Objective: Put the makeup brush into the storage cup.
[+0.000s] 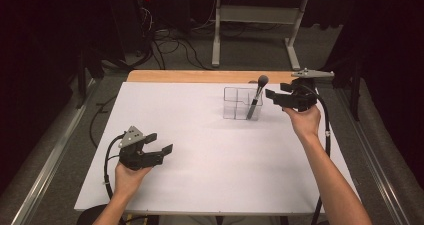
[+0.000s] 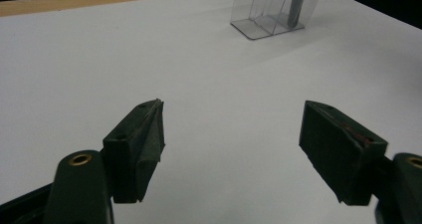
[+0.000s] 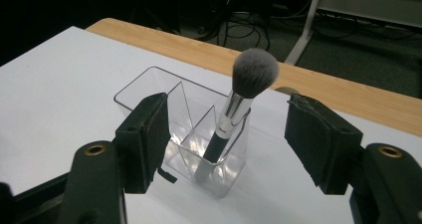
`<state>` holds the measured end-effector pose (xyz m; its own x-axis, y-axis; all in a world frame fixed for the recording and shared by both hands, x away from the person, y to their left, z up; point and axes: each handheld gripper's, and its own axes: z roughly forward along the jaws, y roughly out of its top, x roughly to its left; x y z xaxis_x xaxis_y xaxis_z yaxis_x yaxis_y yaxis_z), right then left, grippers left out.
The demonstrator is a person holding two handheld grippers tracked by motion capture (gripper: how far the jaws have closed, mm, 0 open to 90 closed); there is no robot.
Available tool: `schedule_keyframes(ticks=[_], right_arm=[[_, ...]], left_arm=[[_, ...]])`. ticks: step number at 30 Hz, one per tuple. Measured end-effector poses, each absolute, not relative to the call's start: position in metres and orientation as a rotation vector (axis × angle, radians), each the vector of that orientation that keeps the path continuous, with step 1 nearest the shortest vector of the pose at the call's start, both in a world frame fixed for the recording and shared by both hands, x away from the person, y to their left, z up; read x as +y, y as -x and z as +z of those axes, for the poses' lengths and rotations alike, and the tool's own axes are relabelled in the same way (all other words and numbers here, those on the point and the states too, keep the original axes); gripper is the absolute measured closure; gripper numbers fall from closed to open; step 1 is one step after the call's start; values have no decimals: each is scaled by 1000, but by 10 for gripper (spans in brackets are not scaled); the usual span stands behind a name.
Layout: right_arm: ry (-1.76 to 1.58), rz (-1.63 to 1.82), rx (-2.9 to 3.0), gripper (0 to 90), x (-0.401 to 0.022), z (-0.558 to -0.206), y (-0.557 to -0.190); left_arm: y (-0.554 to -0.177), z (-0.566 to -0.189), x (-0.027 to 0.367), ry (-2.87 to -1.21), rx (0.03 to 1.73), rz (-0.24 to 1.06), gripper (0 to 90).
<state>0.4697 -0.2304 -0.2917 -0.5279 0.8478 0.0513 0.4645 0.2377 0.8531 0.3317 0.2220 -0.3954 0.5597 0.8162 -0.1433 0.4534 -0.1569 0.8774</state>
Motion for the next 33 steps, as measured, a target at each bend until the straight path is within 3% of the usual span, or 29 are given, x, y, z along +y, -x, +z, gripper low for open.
schedule_keyframes(ticks=[33], right_arm=[[-1095, 1267, 2144, 366, -234, -284, -435]], left_arm=[[-330, -394, 224, -1773, 1044, 456, 258]])
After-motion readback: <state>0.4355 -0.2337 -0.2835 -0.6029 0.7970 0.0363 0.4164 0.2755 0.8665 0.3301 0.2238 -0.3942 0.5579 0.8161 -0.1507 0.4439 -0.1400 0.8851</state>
